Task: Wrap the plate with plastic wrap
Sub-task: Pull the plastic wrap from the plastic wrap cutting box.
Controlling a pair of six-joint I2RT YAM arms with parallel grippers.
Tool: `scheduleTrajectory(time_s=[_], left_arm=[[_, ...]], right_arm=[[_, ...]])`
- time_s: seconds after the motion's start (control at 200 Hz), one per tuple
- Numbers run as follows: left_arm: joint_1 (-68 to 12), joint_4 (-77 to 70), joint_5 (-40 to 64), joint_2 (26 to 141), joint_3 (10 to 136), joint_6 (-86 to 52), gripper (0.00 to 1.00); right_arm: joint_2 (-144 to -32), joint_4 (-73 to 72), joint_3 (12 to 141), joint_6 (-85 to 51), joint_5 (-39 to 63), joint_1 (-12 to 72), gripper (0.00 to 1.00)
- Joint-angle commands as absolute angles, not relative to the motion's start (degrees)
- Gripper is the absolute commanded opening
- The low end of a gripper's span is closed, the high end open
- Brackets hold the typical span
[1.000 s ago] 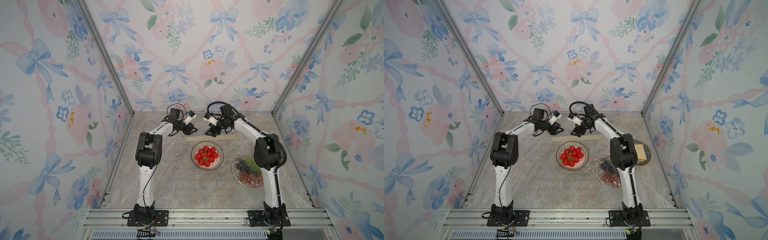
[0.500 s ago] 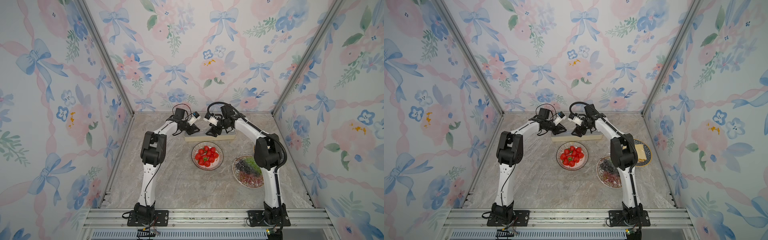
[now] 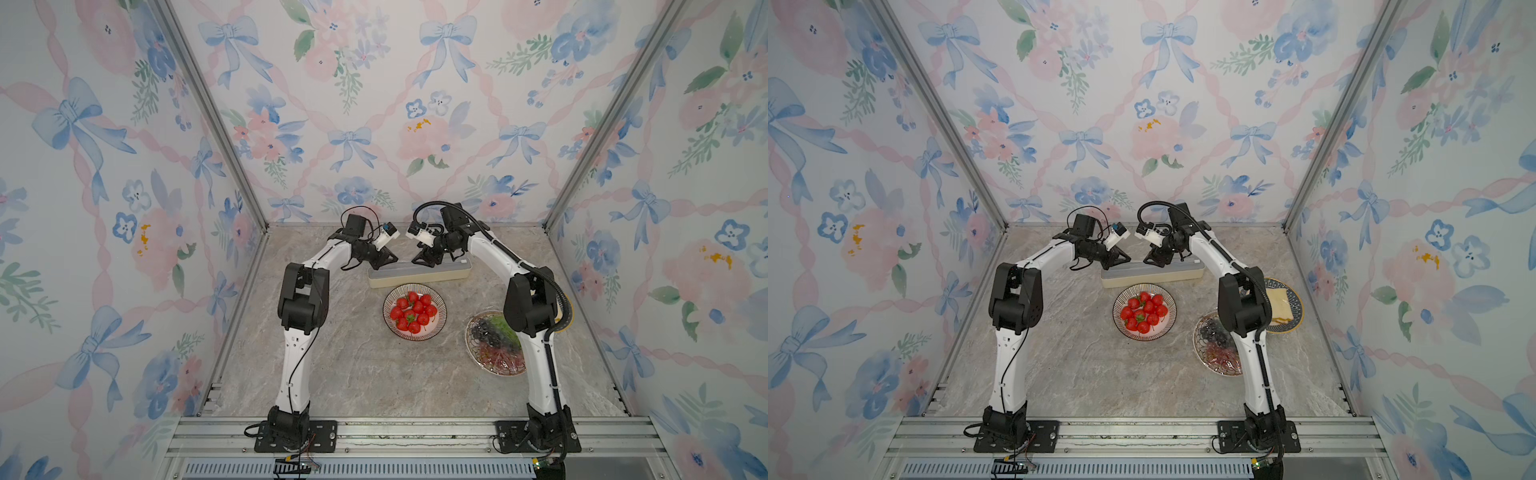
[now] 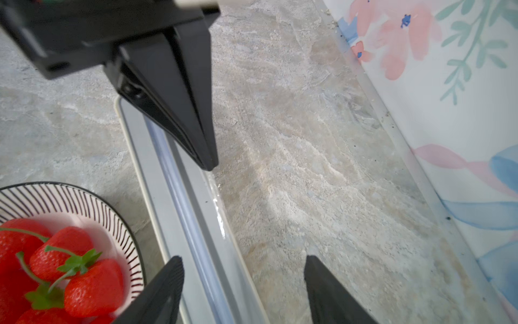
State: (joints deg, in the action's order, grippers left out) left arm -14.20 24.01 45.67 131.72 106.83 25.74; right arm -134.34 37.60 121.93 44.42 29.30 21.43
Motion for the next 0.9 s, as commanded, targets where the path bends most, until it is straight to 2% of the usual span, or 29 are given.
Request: scheduleTrajectory(time_s=[0.0, 0.315, 0.485, 0.785, 0.895], left_arm=[[-13.63, 24.36, 49.17, 126.10, 106.71, 27.37, 0.00], [-13.63, 24.35, 48.69, 125.32, 106.42, 27.60, 0.00], [-13.60, 24.28, 48.19, 125.51, 106.52, 27.60, 0.00], [-13.53, 24.26, 47.02, 125.77, 106.87, 27.66, 0.00], [-13.54, 24.27, 46.52, 125.86, 106.88, 27.64, 0.00]], right_arm=[[-137.14, 40.69, 125.35, 45.09, 29.02, 22.58, 0.69], [-139.15, 38.06, 126.78, 43.22, 29.07, 23.93, 0.68], [-141.14, 39.90, 129.27, 42.25, 28.89, 23.75, 0.56], [-143.09, 42.66, 132.19, 39.47, 27.80, 22.00, 0.49], [-143.23, 42.78, 132.28, 39.02, 27.00, 21.51, 0.43]])
